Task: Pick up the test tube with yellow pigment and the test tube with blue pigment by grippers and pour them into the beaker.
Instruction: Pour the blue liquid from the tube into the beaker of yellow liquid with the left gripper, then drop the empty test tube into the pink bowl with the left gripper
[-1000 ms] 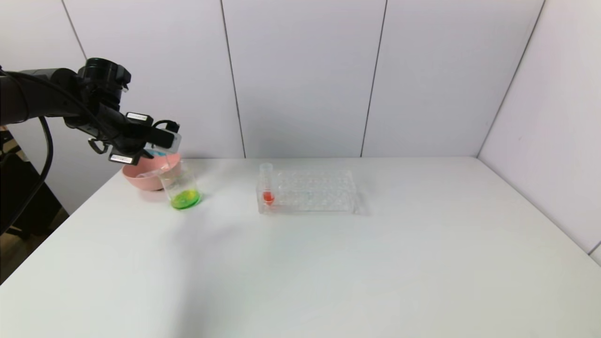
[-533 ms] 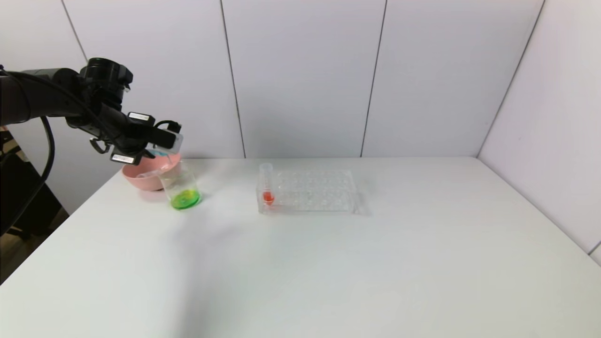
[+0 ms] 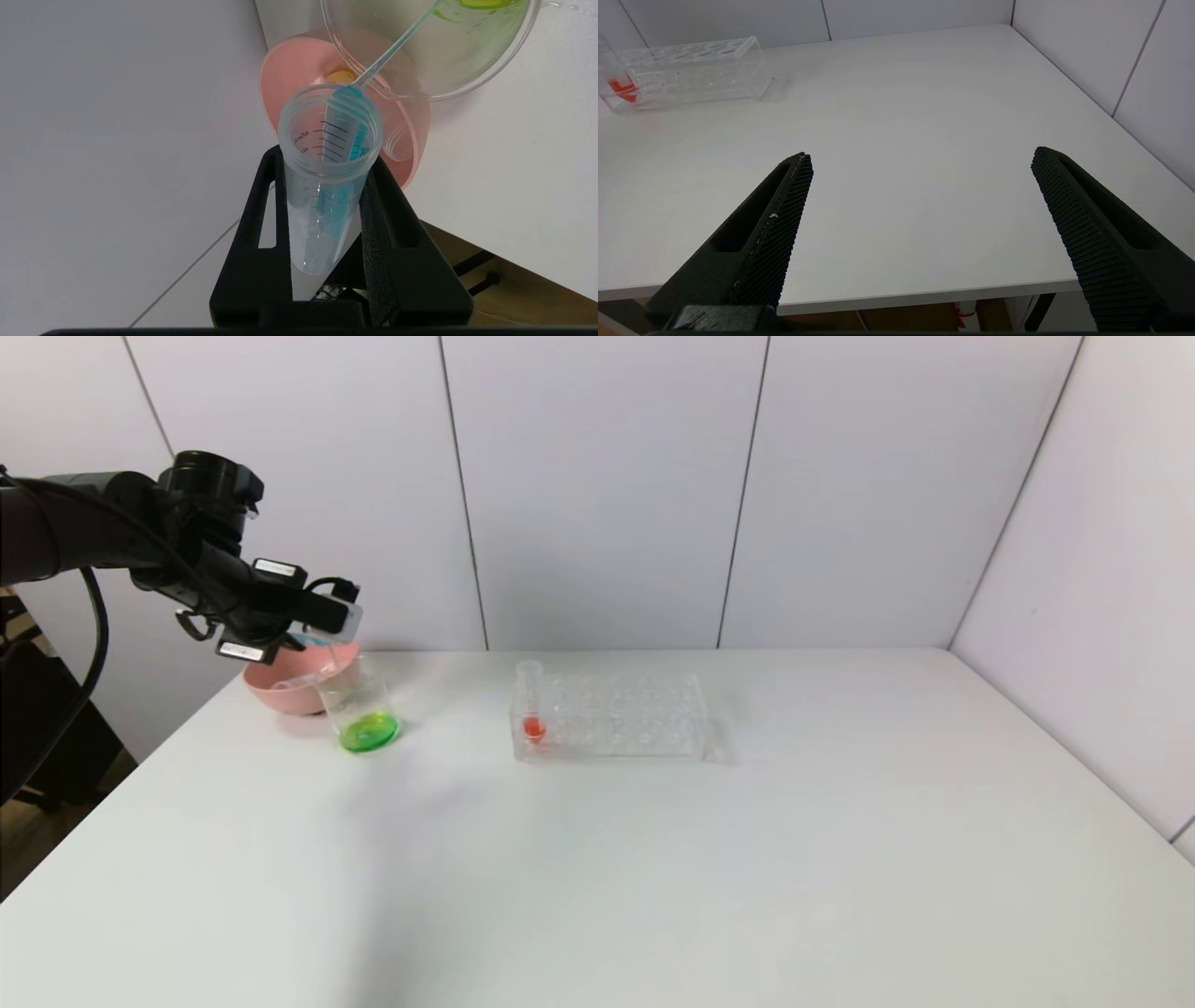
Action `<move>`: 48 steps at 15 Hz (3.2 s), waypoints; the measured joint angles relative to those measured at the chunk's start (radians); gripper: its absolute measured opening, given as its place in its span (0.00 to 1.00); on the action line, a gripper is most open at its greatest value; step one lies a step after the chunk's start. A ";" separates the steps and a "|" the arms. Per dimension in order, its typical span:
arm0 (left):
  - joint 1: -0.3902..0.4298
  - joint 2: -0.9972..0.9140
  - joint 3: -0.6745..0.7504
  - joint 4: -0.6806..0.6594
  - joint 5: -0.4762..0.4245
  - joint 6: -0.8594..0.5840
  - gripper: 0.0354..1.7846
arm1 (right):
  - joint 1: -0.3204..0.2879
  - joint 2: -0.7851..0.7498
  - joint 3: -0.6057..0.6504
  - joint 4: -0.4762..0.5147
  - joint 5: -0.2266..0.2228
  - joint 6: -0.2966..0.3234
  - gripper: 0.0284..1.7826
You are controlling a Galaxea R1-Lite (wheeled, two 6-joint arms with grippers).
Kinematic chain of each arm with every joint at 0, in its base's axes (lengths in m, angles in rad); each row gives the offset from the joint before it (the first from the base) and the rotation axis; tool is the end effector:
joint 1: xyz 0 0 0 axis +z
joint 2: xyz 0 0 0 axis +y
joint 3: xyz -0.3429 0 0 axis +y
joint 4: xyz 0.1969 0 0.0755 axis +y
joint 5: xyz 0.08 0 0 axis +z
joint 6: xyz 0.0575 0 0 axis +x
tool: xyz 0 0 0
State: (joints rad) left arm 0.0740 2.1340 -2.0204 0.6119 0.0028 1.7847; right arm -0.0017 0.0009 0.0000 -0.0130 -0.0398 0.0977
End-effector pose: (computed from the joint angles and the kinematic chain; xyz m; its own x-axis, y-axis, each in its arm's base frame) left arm 0.4888 0.0364 0.2514 0.7459 0.0581 -0.6635 0.6628 -0.1637 0.7307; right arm -0.0085 -0.0023 0.0773 0.9991 -0.0415 0.0121 0.0401 0.9944 0.0980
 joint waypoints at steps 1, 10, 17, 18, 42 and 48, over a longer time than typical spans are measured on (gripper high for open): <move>-0.001 0.000 0.000 0.000 0.003 0.000 0.23 | 0.000 0.000 0.000 0.000 0.000 0.000 0.96; -0.005 -0.001 0.000 0.000 0.007 0.028 0.23 | 0.000 0.000 0.000 0.000 0.000 0.000 0.96; -0.014 -0.001 0.000 -0.010 0.045 0.061 0.23 | 0.000 0.000 0.000 0.001 0.000 0.000 0.96; -0.014 -0.001 0.000 -0.010 0.047 0.061 0.23 | 0.000 0.000 0.000 0.000 0.000 0.000 0.96; 0.000 -0.024 0.001 -0.014 0.027 -0.306 0.23 | 0.000 0.000 0.000 0.000 0.000 0.000 0.96; 0.036 -0.053 0.001 -0.144 -0.084 -1.017 0.23 | 0.000 0.000 0.000 0.000 0.000 0.000 0.96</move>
State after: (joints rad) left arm 0.1104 2.0806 -2.0191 0.4679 -0.0817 0.7677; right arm -0.0017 0.0009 0.0000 -0.0128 -0.0394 0.0977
